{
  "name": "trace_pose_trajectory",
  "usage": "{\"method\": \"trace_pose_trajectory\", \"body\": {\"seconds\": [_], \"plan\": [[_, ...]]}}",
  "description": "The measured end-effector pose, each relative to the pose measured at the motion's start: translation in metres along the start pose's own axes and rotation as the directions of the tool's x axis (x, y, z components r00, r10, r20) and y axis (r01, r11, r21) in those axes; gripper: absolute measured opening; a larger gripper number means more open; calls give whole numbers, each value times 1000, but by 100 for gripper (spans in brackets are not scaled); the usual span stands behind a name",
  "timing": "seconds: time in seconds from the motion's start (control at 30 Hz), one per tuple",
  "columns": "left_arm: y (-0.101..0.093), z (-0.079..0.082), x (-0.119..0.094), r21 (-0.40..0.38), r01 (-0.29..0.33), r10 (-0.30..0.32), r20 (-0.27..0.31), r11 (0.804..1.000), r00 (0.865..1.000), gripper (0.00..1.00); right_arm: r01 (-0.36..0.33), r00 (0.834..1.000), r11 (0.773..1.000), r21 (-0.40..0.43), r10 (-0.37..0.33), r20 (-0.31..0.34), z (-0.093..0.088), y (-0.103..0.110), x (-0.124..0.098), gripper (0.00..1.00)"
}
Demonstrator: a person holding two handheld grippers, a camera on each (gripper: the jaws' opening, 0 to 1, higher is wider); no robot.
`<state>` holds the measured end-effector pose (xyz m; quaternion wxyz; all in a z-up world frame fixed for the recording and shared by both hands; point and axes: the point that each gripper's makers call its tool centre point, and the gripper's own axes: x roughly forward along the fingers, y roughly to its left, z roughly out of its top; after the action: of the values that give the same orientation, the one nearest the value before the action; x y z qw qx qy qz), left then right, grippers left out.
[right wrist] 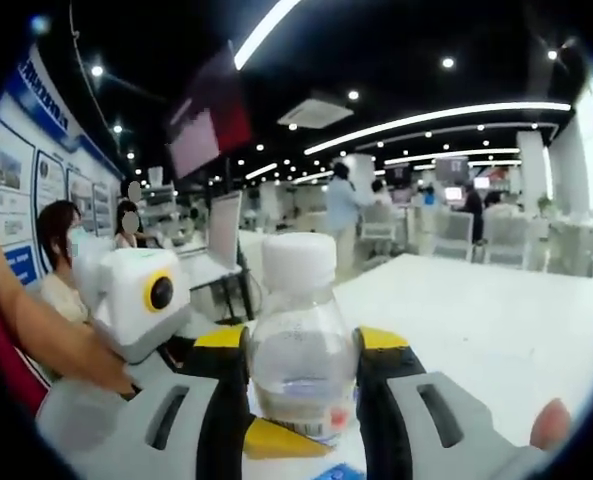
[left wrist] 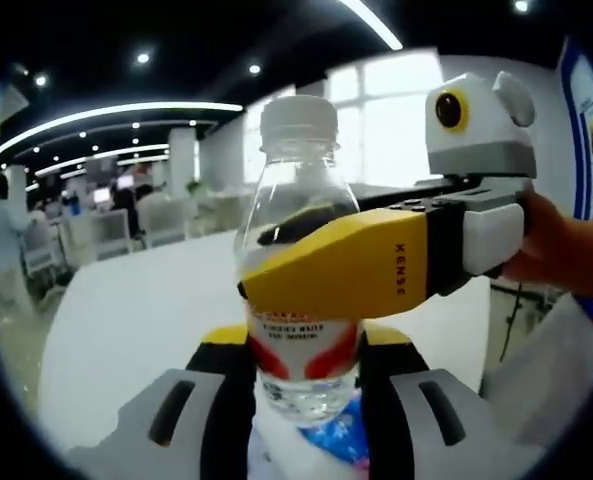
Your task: Arrange the tabletop items into an orderly group along one side of the table until the central work area is clear of visible clutter.
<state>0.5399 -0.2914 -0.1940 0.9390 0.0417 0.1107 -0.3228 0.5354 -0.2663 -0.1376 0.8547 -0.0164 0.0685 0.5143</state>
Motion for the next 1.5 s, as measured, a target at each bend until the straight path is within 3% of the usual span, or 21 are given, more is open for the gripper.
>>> {"method": "trace_pose_trajectory", "body": {"seconds": [0.23, 0.4, 0.53, 0.57, 0.7, 0.83, 0.97, 1.1, 1.17, 1.23, 1.43, 1.5], "plan": [[-3, 0, -4, -25, 101, -101, 10, 995, 995, 35, -34, 999, 999, -26, 33, -26, -2, 4, -2, 41], [-7, 5, -10, -66, 187, -184, 45, 980, 982, 35, -60, 998, 997, -42, 60, -13, 2, 7, -5, 41], [-13, 5, -16, -69, 265, -262, 48, 962, 964, 35, -96, 995, 993, -71, 96, -3, 7, 11, -10, 43], [-17, 6, -19, -71, 297, -294, 56, 952, 954, 35, -111, 994, 991, -74, 112, -1, 8, 13, -12, 43], [-20, 9, -26, -87, 358, -352, 83, 930, 932, 35, -148, 989, 988, -51, 148, -1, 8, 13, -17, 46], [-25, 10, -29, -108, 404, -394, 100, 909, 914, 35, -226, 974, 974, 17, 226, 4, 6, 21, -17, 52], [-28, 15, -32, -121, 440, -424, 136, 890, 895, 35, -277, 960, 961, 4, 276, 34, 13, 28, -22, 60], [-37, 25, -41, -125, 513, -488, 187, 849, 853, 35, -334, 942, 942, 40, 332, 45, 15, 28, -32, 62], [-44, 33, -49, -122, 564, -532, 219, 817, 818, 35, -360, 933, 931, 56, 357, 46, 15, 28, -36, 62], [-48, 39, -54, -124, 595, -558, 240, 794, 794, 35, -380, 924, 923, 66, 377, 59, 17, 30, -40, 61], [-62, 55, -67, -110, 666, -622, 272, 738, 734, 35, -487, 869, 869, 84, 472, 151, 39, 49, -52, 59], [-64, 60, -70, -107, 679, -632, 283, 726, 721, 35, -510, 855, 856, 88, 493, 160, 42, 53, -53, 55]]}}
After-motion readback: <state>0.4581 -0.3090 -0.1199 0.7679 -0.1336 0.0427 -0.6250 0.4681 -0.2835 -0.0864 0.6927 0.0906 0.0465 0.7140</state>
